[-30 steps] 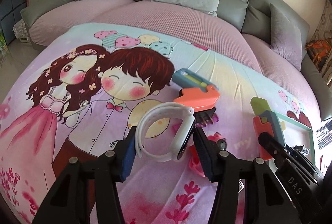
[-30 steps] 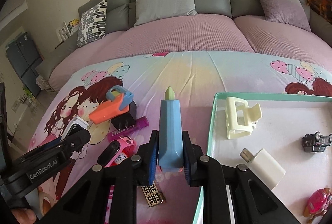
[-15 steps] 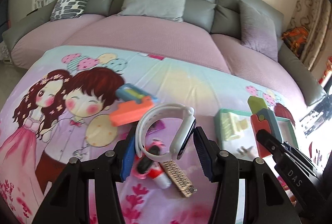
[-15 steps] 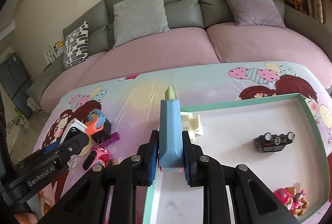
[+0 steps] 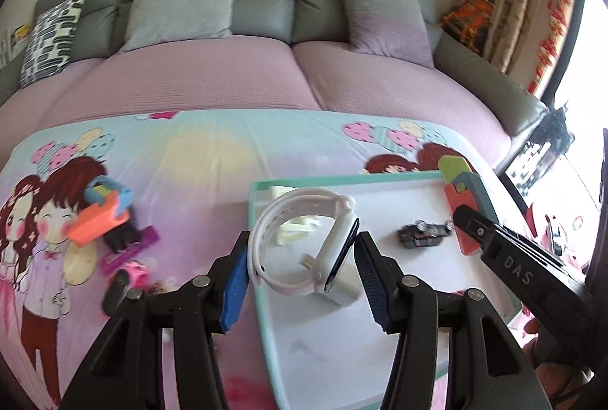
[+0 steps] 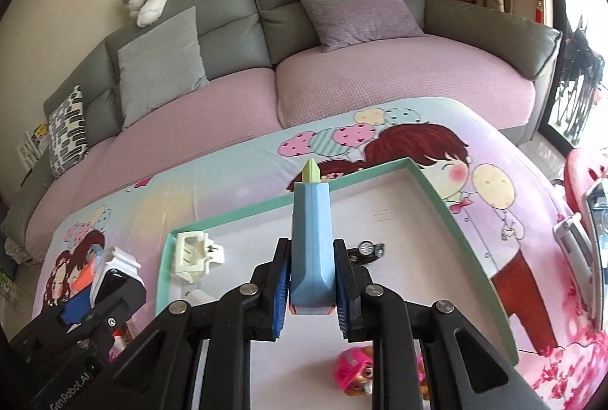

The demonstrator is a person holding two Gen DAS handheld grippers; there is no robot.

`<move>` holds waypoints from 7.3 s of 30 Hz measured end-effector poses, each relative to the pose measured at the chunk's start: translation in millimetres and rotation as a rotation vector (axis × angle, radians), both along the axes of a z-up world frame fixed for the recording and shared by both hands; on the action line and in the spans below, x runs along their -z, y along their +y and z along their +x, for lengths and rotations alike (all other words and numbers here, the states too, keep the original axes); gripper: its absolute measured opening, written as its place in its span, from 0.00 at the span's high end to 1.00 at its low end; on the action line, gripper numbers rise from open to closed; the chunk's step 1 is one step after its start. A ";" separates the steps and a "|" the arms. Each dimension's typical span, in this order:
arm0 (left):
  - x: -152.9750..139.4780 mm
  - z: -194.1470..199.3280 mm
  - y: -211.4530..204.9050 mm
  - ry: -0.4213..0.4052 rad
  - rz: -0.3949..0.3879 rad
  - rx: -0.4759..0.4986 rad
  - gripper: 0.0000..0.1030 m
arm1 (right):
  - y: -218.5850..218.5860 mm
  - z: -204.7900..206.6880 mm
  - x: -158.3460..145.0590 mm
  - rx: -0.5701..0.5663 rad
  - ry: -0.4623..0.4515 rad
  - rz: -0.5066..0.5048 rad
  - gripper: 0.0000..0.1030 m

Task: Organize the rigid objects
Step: 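Carry the watch band and blue toy into the green tray and open both tools, then withdraw both tools from the tray back toward the pile, then grasp the black-and-gold patterned case with the right tool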

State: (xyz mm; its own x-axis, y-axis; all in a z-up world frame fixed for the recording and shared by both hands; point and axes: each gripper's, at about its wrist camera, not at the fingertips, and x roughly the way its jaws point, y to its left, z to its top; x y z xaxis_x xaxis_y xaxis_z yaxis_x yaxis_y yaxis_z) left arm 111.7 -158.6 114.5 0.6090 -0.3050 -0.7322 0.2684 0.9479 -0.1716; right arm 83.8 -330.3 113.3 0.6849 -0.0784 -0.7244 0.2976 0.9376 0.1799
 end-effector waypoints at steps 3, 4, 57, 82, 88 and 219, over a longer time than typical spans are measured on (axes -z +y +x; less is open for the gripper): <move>3.2 -3.8 -21.0 0.007 0.004 0.053 0.46 | -12.7 -3.2 1.3 0.044 0.020 -0.030 0.78; 4.1 -5.6 -28.0 0.011 0.005 0.069 0.46 | -17.3 -4.6 2.2 0.058 0.025 -0.036 0.78; 67.5 2.6 -89.6 0.124 0.205 0.081 0.46 | -74.4 -4.7 60.1 0.087 0.205 0.042 0.78; 24.4 -4.5 -68.5 0.081 0.122 0.068 0.39 | -66.2 -3.4 43.7 0.072 0.147 -0.021 0.42; 13.9 -0.3 -46.1 0.056 0.086 -0.006 0.38 | -64.9 -2.8 41.8 0.069 0.131 -0.016 0.35; 54.5 -0.4 220.2 0.220 -0.103 -0.567 0.01 | 213.7 33.3 79.4 -0.609 0.192 -0.036 0.62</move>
State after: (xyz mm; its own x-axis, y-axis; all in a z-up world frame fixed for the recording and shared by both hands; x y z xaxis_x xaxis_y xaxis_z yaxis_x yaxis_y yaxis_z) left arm 111.3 61.5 59.9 0.5347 -0.0539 -0.8433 -0.3247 0.9083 -0.2639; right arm 117.1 -116.7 33.9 0.4730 0.2576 -0.8426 -0.2668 0.9533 0.1417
